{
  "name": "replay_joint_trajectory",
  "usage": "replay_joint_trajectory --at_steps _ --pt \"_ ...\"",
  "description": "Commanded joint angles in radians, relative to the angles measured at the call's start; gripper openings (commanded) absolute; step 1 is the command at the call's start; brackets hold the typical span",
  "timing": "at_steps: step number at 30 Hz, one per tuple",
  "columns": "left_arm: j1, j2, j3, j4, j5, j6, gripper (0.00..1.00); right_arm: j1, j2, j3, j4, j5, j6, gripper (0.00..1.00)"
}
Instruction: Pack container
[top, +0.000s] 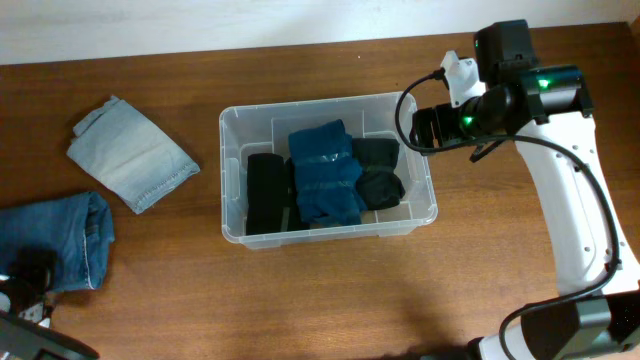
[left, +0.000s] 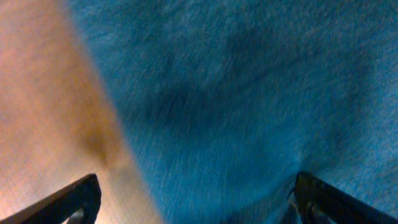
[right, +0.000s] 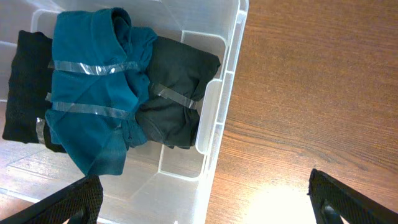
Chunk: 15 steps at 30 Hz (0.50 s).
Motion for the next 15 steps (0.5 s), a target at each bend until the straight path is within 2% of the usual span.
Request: replay_joint_trajectory --at_steps 1,6,8,9,11,13,15 --pt "0.001 0.076 0.011 0.084 0.126 0.05 0.99 0.002 0.0 -0.011 0.013 -0.001 -0.01 0.99" --pt "0.001 0.142 0.01 0.146 0.204 0.052 0.99 0.002 0.001 -0.01 0.017 -0.001 -0.01 0.99" --pt "0.001 0.16 0.009 0.142 0.204 0.052 0.9 0.002 0.001 -0.011 0.018 -0.001 -0.01 0.98" --pt "0.001 0.165 0.009 0.138 0.206 0.051 0.77 0.002 0.001 -0.011 0.018 -0.001 -0.01 0.98" --pt "0.001 0.167 0.009 0.131 0.22 0.052 0.63 0.002 0.001 -0.011 0.017 -0.002 -0.01 0.98" --pt "0.001 0.166 0.009 0.131 0.239 0.052 0.41 0.002 0.001 -0.011 0.016 -0.002 -0.01 0.98" --pt "0.001 0.165 0.009 0.127 0.268 0.052 0.25 0.002 0.001 -0.011 0.016 -0.002 -0.01 0.99"
